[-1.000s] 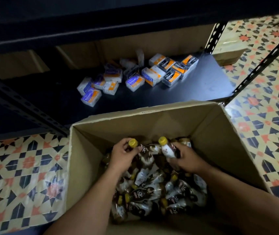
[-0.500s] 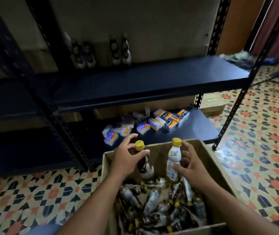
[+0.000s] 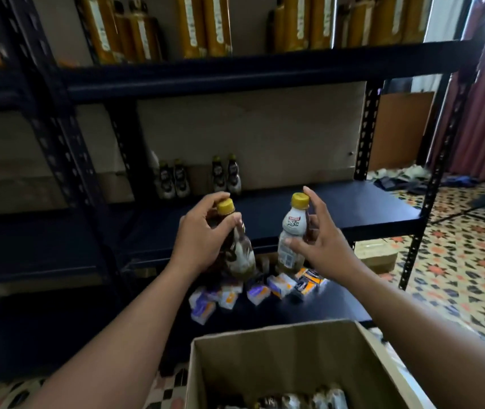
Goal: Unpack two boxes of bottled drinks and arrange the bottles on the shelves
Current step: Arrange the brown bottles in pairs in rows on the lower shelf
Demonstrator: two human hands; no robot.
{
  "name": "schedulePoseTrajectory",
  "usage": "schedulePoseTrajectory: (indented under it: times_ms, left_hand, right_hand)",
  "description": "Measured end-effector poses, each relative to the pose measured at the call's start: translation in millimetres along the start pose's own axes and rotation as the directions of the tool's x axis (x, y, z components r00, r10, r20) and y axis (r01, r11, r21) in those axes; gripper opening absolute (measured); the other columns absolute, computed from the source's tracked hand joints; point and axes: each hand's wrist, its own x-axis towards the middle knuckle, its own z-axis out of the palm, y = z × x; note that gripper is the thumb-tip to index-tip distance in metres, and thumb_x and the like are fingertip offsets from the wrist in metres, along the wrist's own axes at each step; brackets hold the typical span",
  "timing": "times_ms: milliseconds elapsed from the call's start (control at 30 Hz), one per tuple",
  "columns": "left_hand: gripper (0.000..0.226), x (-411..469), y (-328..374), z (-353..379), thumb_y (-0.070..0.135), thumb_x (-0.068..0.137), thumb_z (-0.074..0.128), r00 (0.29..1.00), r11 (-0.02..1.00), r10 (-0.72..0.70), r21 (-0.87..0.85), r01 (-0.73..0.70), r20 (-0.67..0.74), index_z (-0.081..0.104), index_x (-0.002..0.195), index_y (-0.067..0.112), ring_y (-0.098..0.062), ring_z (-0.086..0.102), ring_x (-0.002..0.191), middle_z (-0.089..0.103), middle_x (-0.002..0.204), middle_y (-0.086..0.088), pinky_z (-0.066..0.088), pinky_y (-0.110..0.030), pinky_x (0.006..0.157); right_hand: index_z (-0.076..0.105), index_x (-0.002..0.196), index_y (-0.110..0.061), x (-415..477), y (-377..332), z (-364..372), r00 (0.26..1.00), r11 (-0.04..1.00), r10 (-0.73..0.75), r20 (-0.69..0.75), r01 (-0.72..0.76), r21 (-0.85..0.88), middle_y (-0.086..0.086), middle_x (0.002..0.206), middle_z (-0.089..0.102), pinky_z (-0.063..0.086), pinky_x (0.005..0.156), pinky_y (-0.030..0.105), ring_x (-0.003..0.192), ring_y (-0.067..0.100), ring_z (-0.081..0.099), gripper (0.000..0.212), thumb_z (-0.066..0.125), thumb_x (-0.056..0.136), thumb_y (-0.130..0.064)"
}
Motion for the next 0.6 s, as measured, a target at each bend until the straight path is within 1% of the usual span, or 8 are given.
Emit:
schedulePoseTrajectory:
  times_ms: [67, 167, 233, 300, 367, 467, 533, 600]
  left_hand:
    - [0.035, 30.3, 2.7, -4.8, 0.031, 0.088, 0.078, 1.0, 1.0, 0.009, -0.028, -0.009, -0.003, 0.065, 0.121, 0.036, -0.006, 0.066, 0.104, 0.069, 0.11, 0.013, 0.055, -0.04, 0.097]
    - [0.035, 71.6, -4.2, -2.0, 0.031, 0.09, 0.076, 1.0, 1.0, 0.008, -0.008, -0.008, 0.017, 0.064, 0.123, 0.035, -0.008, 0.065, 0.106, 0.068, 0.111, 0.013, 0.055, -0.04, 0.097]
    - [0.035, 94.4, -14.5, 5.6, 0.032, 0.091, 0.075, 0.999, 1.0, 0.001, 0.012, -0.001, 0.034, 0.064, 0.124, 0.034, -0.009, 0.064, 0.106, 0.067, 0.11, 0.014, 0.056, -0.041, 0.096]
    - [0.033, 112.5, -27.7, 16.6, 0.031, 0.091, 0.074, 0.999, 1.0, -0.001, 0.017, 0.0, 0.053, 0.064, 0.122, 0.034, -0.009, 0.064, 0.105, 0.067, 0.11, 0.013, 0.056, -0.039, 0.095]
    - [0.033, 127.0, -43.8, 30.1, 0.03, 0.091, 0.074, 0.998, 0.999, -0.008, 0.034, 0.006, 0.068, 0.064, 0.123, 0.034, -0.006, 0.063, 0.103, 0.066, 0.109, 0.015, 0.055, -0.033, 0.094]
    - [0.033, 144.1, -73.4, 51.1, 0.029, 0.091, 0.075, 0.993, 0.998, -0.057, 0.039, 0.053, 0.1, 0.065, 0.122, 0.034, 0.003, 0.06, 0.101, 0.064, 0.107, 0.021, 0.052, -0.027, 0.093]
    - [0.032, 153.7, -93.6, 64.6, 0.03, 0.092, 0.074, 0.99, 0.996, -0.079, 0.05, 0.073, 0.113, 0.064, 0.121, 0.035, 0.002, 0.06, 0.103, 0.064, 0.108, 0.021, 0.05, -0.025, 0.092]
    - [0.033, 161.3, -109.0, 75.5, 0.032, 0.093, 0.072, 0.99, 0.994, -0.091, 0.064, 0.085, 0.106, 0.063, 0.124, 0.036, 0.003, 0.059, 0.103, 0.062, 0.109, 0.023, 0.047, -0.017, 0.088]
  right_hand:
    - [0.018, 0.152, -0.061, 28.3, -5.0, -4.0, 1.0, 1.0, -0.01, -0.006, 0.009, -0.03, -0.008, 0.104, 0.071, 0.057, 0.098, 0.043, 0.098, 0.013, 0.072, 0.101, 0.078, 0.089, -0.01]
    - [0.015, 0.154, -0.059, 68.6, -3.0, -6.8, 1.0, 0.997, 0.003, 0.006, -0.003, -0.072, -0.014, 0.11, 0.069, 0.055, 0.095, 0.032, 0.099, 0.002, 0.069, 0.102, 0.078, 0.089, -0.011]
    - [0.013, 0.154, -0.06, 92.4, 5.6, -5.3, 1.0, 0.995, 0.018, 0.006, -0.018, -0.094, -0.017, 0.11, 0.067, 0.054, 0.093, 0.029, 0.097, -0.001, 0.068, 0.103, 0.077, 0.089, -0.012]
    - [0.012, 0.154, -0.06, 112.8, 18.6, -2.0, 1.0, 0.993, 0.03, 0.008, -0.029, -0.113, -0.019, 0.11, 0.065, 0.054, 0.093, 0.03, 0.097, 0.001, 0.067, 0.103, 0.077, 0.089, -0.013]
    - [0.012, 0.153, -0.062, 129.6, 35.7, 3.2, 0.999, 0.991, 0.037, 0.009, -0.035, -0.128, -0.02, 0.113, 0.065, 0.054, 0.095, 0.033, 0.1, 0.003, 0.067, 0.103, 0.077, 0.089, -0.014]
    - [0.01, 0.152, -0.064, 150.2, 67.6, 14.3, 0.998, 0.989, 0.068, -0.001, -0.068, -0.133, -0.019, 0.111, 0.068, 0.056, 0.094, 0.034, 0.097, 0.003, 0.068, 0.104, 0.076, 0.089, -0.014]
    - [0.009, 0.15, -0.066, 161.0, 90.9, 23.7, 0.996, 0.988, 0.09, 0.004, -0.089, -0.125, -0.018, 0.111, 0.068, 0.056, 0.095, 0.036, 0.097, 0.002, 0.068, 0.103, 0.075, 0.09, -0.014]
    - [0.011, 0.152, -0.063, 170.7, 111.2, 32.9, 0.994, 0.989, 0.107, 0.008, -0.106, -0.105, -0.02, 0.111, 0.068, 0.055, 0.096, 0.035, 0.098, 0.002, 0.068, 0.1, 0.074, 0.092, -0.014]
